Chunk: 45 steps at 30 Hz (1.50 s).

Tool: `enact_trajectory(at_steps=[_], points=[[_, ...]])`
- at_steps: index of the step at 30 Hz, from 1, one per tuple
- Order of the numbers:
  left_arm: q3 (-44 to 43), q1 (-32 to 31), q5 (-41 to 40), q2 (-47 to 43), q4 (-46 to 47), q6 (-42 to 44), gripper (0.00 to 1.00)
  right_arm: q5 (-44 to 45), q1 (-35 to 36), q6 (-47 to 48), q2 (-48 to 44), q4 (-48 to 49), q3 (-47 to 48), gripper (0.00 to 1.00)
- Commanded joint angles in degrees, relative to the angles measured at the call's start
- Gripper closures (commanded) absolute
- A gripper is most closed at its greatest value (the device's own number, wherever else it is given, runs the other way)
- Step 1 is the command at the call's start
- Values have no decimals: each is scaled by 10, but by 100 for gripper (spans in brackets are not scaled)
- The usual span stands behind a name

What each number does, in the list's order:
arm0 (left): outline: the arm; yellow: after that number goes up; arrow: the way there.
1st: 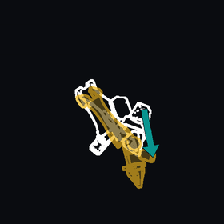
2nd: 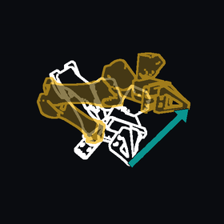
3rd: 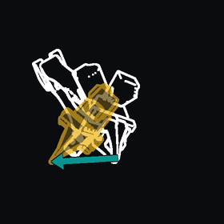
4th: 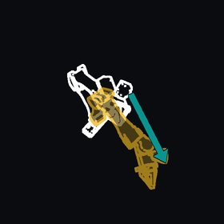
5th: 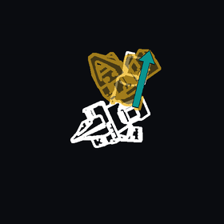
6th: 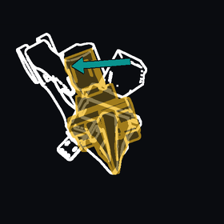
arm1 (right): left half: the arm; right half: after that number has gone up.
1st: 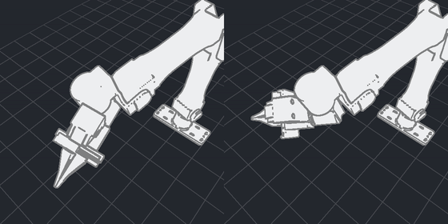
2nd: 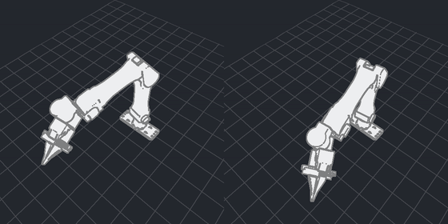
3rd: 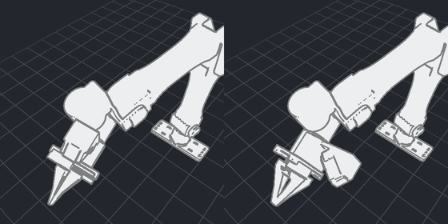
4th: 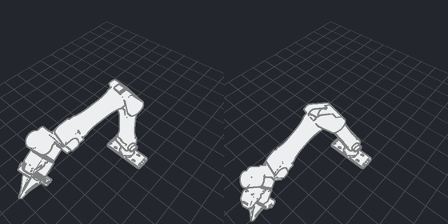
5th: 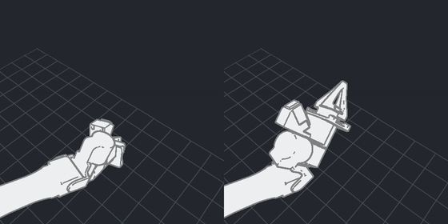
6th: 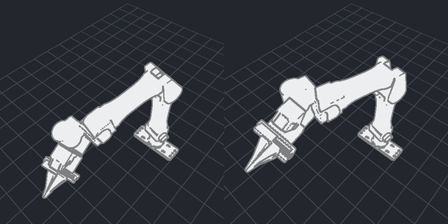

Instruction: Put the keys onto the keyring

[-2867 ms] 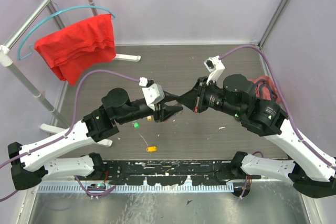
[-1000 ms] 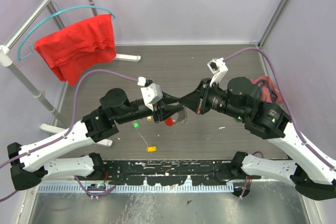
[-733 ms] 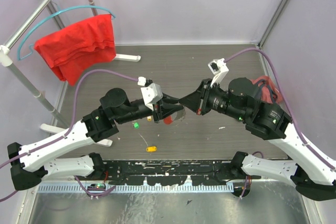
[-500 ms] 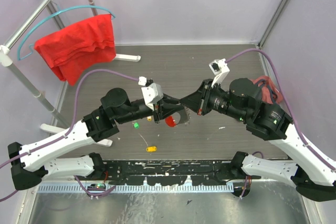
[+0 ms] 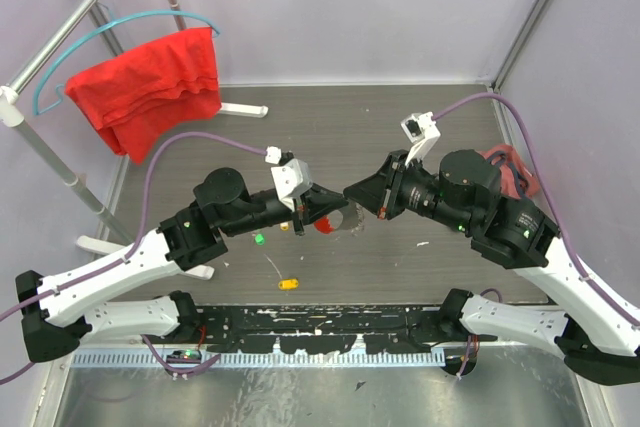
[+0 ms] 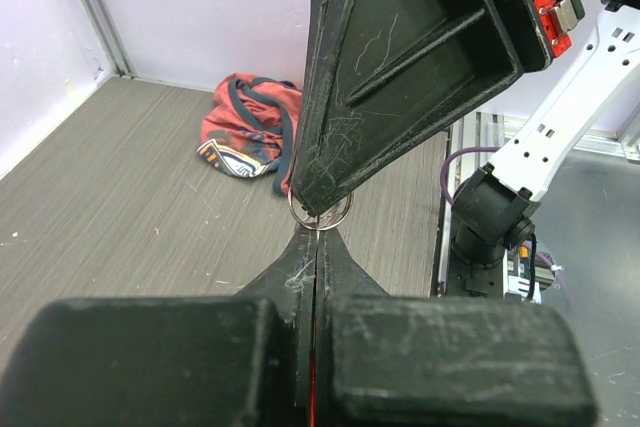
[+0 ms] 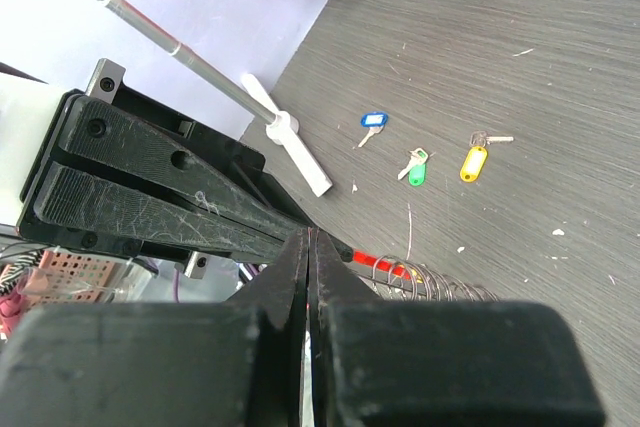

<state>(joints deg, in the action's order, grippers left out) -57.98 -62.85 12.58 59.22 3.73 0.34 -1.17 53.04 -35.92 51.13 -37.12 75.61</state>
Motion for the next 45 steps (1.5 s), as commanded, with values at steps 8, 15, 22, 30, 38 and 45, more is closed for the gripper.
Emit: enact_trajectory(at_steps=[8, 15, 22, 30, 38, 45], points=[[-5, -3, 9, 1, 20, -1, 100, 5, 0, 23, 2, 26, 15, 76], [-8, -3, 6, 0, 0, 2, 100, 7, 1, 31, -2, 13, 23, 73], [-12, -3, -1, -3, -15, 7, 100, -6, 1, 47, -3, 3, 24, 70], [-13, -3, -4, -3, -17, 8, 100, -14, 1, 64, -7, -13, 24, 71], [-12, -3, 1, -5, -23, 11, 100, -14, 1, 79, -22, -23, 22, 74], [-11, -3, 3, -4, -23, 10, 100, -45, 0, 82, -21, -12, 12, 74]])
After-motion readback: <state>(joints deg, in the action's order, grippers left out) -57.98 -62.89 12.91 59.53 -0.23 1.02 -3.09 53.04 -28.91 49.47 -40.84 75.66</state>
